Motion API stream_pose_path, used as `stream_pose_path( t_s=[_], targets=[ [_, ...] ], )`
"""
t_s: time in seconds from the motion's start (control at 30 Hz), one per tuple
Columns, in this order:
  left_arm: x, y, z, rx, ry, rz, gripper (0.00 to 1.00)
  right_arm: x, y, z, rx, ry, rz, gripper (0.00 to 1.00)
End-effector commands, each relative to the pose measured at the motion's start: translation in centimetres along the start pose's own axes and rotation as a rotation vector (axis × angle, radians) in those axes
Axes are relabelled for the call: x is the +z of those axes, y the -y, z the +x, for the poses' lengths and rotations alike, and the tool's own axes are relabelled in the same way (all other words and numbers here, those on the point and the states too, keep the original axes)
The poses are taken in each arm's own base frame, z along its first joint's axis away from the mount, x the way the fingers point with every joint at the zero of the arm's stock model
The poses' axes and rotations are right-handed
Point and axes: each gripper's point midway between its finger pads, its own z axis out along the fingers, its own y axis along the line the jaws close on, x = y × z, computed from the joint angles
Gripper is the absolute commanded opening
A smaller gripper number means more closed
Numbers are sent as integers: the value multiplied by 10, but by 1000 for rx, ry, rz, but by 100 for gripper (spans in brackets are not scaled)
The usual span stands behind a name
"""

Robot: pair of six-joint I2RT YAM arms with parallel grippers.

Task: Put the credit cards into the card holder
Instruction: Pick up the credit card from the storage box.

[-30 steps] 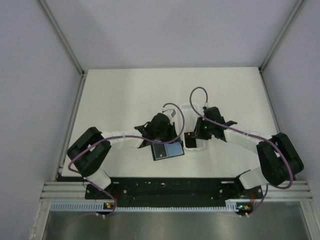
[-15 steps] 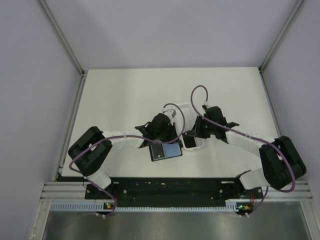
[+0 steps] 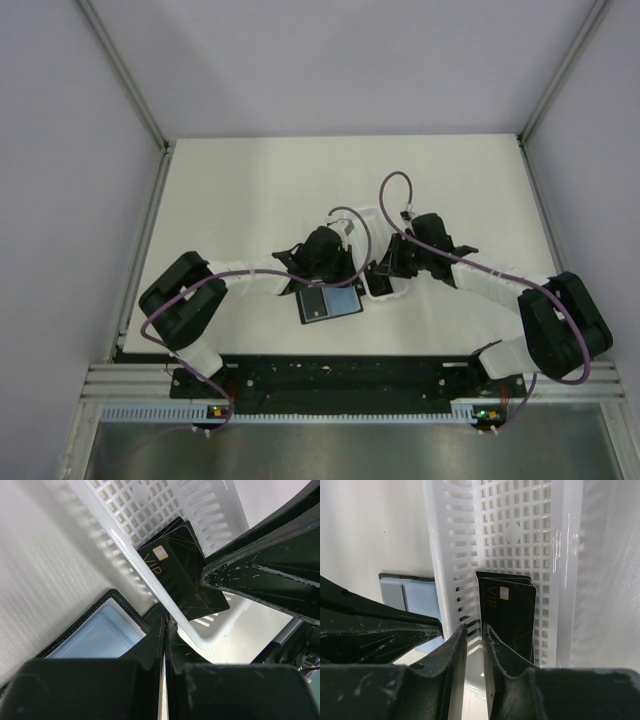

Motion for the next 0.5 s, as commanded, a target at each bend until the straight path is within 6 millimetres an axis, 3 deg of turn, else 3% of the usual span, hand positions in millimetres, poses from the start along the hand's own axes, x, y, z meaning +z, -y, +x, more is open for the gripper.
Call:
stream_pose_path(
  t_s=[0.0,0.23,0.4,0.47],
  targets=[
    [2,17,-17,12,44,47,0,-1,0,1,-40,4,-20,19],
    [4,17,-18,8,43,46,0,-1,6,6,-47,-19,0,18],
    [2,16,-20,9,50,37,0,-3,6,3,-57,-11,9,1],
    [-1,16,-21,10,57,34,0,-6,3,-1,-60,6,3,0]
  ],
)
